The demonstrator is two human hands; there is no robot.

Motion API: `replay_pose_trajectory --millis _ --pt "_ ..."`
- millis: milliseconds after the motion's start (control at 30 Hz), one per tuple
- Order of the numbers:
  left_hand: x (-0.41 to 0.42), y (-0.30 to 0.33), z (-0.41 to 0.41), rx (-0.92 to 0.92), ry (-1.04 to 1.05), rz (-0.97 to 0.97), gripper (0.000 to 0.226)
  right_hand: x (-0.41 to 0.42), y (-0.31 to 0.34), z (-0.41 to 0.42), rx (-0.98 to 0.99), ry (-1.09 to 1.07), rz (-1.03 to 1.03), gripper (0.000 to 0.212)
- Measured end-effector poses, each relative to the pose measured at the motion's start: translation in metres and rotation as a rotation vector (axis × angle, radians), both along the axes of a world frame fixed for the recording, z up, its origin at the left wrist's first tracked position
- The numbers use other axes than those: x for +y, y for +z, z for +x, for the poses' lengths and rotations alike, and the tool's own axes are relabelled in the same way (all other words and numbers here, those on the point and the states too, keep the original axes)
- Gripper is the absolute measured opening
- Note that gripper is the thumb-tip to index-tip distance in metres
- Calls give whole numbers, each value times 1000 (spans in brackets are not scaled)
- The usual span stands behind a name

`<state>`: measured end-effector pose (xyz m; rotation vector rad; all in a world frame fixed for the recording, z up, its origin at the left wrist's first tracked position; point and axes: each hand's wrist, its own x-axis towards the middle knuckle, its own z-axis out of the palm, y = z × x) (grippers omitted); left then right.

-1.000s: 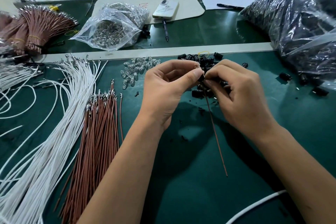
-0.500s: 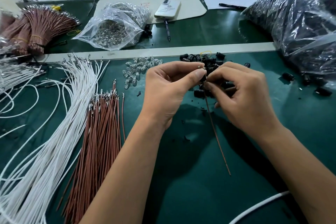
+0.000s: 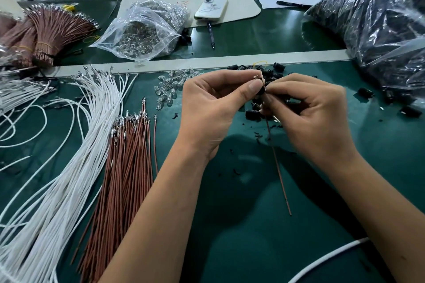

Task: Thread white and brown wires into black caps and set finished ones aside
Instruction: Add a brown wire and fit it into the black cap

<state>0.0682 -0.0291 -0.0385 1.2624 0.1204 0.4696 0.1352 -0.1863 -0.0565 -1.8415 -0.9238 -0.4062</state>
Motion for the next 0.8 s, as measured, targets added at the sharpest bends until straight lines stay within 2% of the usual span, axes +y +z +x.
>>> replay_pose_trajectory --millis 267,500,633,800 --pt "-1 -2 1 -35 3 1 18 1 -2 -1 46 -22 43 5" --pt "2 -4 1 -110 35 181 14 0 -4 0 163 48 4 6" --pt "2 -1 0 -145 30 283 12 -3 -1 2 131 68 -41 6" --pt "-1 2 -3 -164 -27 318 15 -5 -1 5 196 104 12 7"
